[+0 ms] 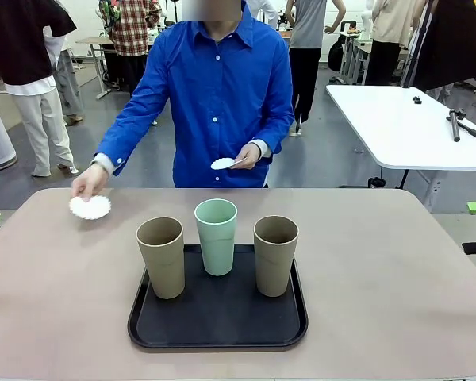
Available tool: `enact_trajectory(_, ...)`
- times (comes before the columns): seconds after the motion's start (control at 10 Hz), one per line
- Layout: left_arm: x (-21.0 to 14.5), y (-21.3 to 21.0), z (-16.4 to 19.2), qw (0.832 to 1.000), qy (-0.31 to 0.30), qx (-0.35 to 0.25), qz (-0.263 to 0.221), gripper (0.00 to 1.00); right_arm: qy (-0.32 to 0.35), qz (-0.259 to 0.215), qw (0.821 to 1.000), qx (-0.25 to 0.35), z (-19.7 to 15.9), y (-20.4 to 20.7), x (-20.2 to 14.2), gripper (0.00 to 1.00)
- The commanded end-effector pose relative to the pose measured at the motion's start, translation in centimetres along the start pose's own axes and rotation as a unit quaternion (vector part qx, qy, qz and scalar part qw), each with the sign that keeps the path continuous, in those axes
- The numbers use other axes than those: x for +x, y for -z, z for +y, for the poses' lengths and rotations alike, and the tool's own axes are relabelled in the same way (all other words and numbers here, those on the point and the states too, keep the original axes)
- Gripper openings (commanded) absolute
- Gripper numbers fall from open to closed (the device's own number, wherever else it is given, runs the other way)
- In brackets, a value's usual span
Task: Place coasters on the table and set cups on them.
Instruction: Pick up one Reusable plastic cup and place it on a coaster set by the human.
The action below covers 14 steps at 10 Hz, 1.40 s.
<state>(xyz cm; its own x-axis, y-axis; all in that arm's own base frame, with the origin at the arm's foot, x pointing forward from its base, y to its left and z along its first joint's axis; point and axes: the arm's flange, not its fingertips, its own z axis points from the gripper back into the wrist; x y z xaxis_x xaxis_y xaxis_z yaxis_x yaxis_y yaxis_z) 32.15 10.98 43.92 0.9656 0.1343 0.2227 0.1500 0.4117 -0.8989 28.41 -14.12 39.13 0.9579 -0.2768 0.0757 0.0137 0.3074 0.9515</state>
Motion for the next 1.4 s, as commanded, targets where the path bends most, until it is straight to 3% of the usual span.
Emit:
enact_trajectory(0.0,0.14,-0.26,0.12,1.0,0.008,-0.003,0.0,1.0,-0.003,-0.002,1.0,0.007,0.07,-0.09,0.04,1.0)
enact_trajectory(1.3,0.14,-0.26,0.12,1.0,0.008,-0.003,0.0,1.0,-0.003,-0.002,1.0,0.007,0.07,-0.09,0.04,1.0)
